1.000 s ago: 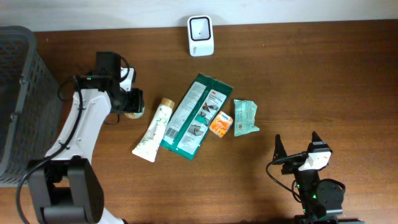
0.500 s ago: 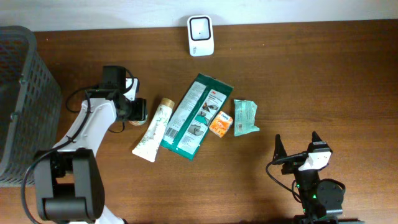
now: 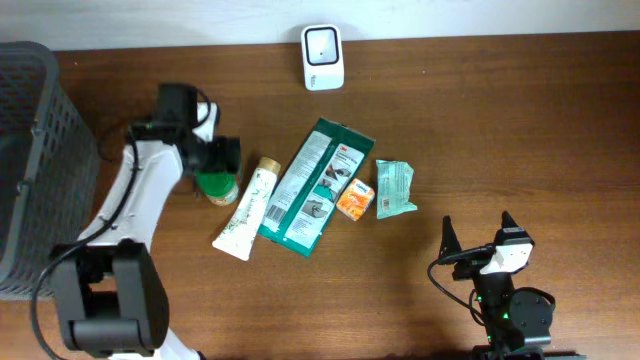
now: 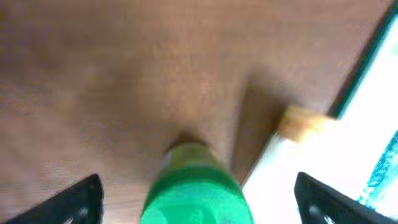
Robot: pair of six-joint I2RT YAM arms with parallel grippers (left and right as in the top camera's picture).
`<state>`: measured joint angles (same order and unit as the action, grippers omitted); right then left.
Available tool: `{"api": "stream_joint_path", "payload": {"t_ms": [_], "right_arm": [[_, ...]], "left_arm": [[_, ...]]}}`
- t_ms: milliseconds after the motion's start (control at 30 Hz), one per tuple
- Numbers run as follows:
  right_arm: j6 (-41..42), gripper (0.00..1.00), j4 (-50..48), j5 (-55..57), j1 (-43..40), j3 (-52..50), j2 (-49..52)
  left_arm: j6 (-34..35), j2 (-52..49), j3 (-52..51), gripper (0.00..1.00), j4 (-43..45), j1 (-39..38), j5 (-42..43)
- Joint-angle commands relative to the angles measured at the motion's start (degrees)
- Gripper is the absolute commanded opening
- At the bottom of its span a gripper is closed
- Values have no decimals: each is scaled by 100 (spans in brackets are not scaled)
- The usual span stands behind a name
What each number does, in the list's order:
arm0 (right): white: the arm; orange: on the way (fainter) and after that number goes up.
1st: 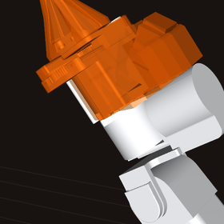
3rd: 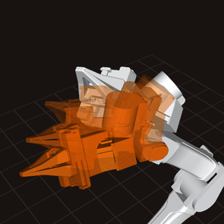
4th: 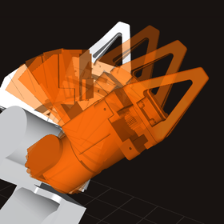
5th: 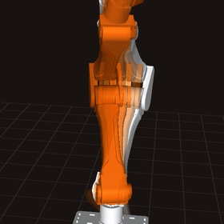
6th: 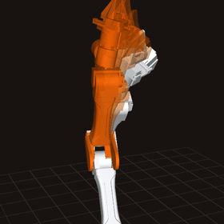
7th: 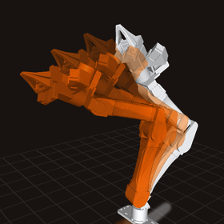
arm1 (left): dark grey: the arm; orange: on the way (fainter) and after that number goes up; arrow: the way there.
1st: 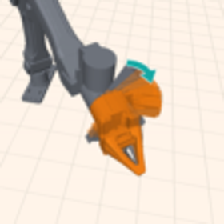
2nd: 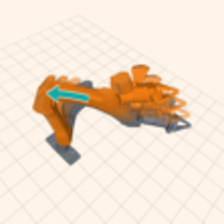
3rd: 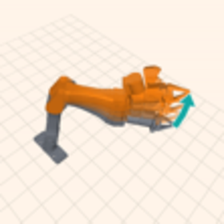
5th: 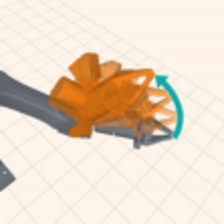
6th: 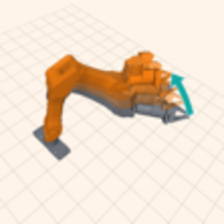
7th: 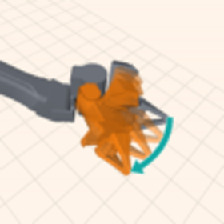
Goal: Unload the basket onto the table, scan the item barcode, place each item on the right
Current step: 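Place the green-capped jar left of the white tube, then raise the left arm aside and reach the right gripper to the mint-green pack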
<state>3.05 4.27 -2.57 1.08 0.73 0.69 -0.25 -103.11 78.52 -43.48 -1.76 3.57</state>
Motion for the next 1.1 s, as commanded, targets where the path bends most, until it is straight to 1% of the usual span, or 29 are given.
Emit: {"api": "stream_joint_path", "payload": {"t_ms": [0,33,133,200,233,300,333,367,433,500,533,600,667,700,733,800,867,900,933,967,1000,1067], "right_arm": [[42,98,7,26,46,-42,-33],[42,98,4,28,46,-42,-33],[42,98,7,26,46,-42,-33],[42,98,4,26,46,-42,-33],[42,99,0,26,46,-42,-33],[39,98,2,35,46,-42,-33],[39,98,0,223,42,-42,-33],[66,98,-55,282,42,-42,-33],[70,98,-229,59,42,-42,-33],[243,98,-240,-433,42,131,-15],[422,98,-205,-501,42,293,42],[494,98,48,-656,42,940,409],[476,98,693,-774,42,2105,1327],[472,98,949,-785,42,2492,1661],[358,98,1650,-861,42,3327,2391],[2,98,2555,-1108,42,4498,3486],[-186,98,3615,-1235,42,5766,4758],[-356,98,3864,-1344,42,6096,5088],[-584,98,4253,-1375,42,6754,5786],[-531,98,4291,-1451,42,7029,6142],[-518,98,4234,-1947,42,7211,6496],[-520,98,3432,-3727,48,7263,7226]], "left_arm": [[-35,472,1421,99,-752,-22,2],[-304,496,1956,99,-1176,-22,4],[-1062,496,3038,99,-2070,146,2],[-1169,496,3410,99,-2385,402,4],[-1211,496,3517,99,-2485,625,107],[-1390,476,3521,100,-2581,1067,1008],[-1541,468,3521,99,-2634,1266,1320],[-1596,468,3521,99,-2647,1327,1392],[-1593,468,3521,99,-2640,1355,1408],[-1591,468,3521,99,-2623,1355,1408],[-1591,468,3521,99,-2625,1355,1403],[-1591,468,3521,99,-2625,1355,1405],[-1591,468,3521,99,-2625,1355,1405],[-1591,468,3521,99,-2625,1355,1403],[-1591,468,3521,99,-2625,1355,1403],[-1591,468,3521,99,-2625,1355,1405],[-1591,468,3521,99,-2625,1355,1405],[-1591,468,3521,99,-2625,1355,1405],[-1591,468,3521,99,-2625,1355,1403],[-1591,468,3521,99,-2625,1355,1403],[-1591,468,3521,99,-2625,1355,1405],[-1591,468,3521,99,-2625,1355,1405]]}}
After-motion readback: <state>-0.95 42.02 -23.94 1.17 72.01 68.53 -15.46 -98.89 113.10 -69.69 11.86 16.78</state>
